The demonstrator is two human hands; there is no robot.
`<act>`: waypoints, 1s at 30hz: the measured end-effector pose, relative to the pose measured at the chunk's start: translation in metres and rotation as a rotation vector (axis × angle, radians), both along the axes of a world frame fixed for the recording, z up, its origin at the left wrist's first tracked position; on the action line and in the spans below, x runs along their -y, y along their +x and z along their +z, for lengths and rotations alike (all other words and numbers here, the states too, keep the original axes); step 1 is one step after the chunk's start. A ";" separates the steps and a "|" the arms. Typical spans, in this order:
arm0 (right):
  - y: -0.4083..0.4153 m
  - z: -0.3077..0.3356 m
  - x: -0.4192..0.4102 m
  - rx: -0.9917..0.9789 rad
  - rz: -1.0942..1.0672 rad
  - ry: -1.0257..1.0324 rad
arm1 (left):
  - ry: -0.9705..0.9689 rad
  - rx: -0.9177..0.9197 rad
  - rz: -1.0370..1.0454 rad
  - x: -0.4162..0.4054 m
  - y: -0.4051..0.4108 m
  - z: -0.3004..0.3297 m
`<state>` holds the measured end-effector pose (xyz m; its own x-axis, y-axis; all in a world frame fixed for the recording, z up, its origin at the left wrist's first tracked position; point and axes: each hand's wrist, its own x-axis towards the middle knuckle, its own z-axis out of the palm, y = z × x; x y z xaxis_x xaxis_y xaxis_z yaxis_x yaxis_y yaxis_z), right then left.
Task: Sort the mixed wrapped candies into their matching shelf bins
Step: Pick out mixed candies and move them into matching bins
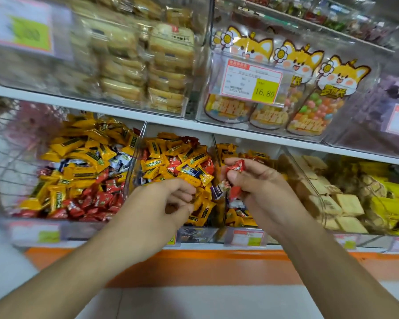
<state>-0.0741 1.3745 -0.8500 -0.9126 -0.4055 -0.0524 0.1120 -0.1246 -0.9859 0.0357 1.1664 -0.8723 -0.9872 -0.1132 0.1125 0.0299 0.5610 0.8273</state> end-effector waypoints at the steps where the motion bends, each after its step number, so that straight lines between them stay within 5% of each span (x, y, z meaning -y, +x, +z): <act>1: 0.006 0.000 0.009 0.002 0.031 -0.011 | 0.042 0.003 0.000 -0.001 0.000 0.002; 9: 0.020 -0.006 0.038 -0.062 0.049 0.069 | 0.241 0.047 0.075 0.008 -0.006 0.002; 16: 0.016 -0.006 0.022 -0.156 -0.055 0.226 | -0.297 0.064 0.189 0.019 -0.013 -0.006; 22: 0.027 -0.008 0.044 -0.442 0.004 0.416 | 0.233 0.049 0.100 0.006 -0.004 0.011; 30: 0.041 -0.019 0.107 -0.529 0.134 0.543 | 0.359 0.066 0.260 0.047 0.010 0.020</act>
